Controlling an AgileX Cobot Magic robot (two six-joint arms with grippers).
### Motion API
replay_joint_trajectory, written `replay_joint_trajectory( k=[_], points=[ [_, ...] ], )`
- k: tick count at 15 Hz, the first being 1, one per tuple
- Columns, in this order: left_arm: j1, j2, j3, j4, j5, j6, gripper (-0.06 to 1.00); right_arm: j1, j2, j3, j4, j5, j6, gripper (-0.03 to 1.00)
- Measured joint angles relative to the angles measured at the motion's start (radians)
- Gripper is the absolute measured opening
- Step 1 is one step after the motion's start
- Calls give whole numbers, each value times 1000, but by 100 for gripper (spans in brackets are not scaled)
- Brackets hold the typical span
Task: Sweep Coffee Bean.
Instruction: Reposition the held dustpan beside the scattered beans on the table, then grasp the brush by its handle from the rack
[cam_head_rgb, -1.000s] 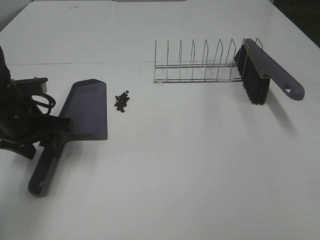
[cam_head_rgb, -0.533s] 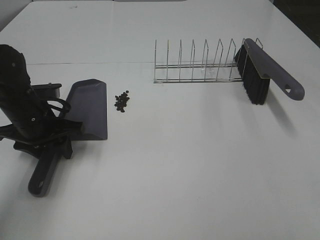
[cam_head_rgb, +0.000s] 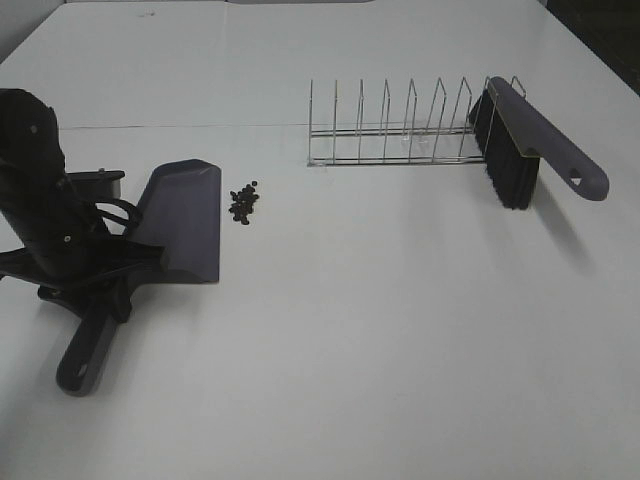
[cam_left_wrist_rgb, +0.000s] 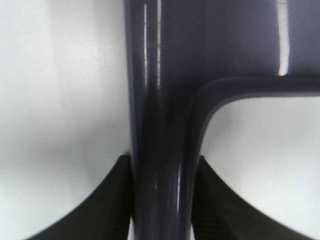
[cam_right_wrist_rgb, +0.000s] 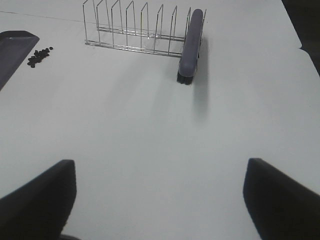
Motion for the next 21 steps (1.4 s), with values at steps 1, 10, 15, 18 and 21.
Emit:
replay_joint_trajectory(
  k=[1,10,15,18,21],
  points=[
    [-1,-2,0,3,15,-10,27,0,0,0,0,0,0,76],
    [-1,-168,1,76,67,-63,27,0,0,0,0,0,0,76],
    [-1,-191,1,84,67,-60,27,0,27,-8,1,-22,6,76],
    [-1,-191,1,95,67,-60,27,0,128,-47,44,-215,10,76],
    [-1,-191,1,100,64,-60,27,0,361,-57,54,-518,13,76]
  ],
)
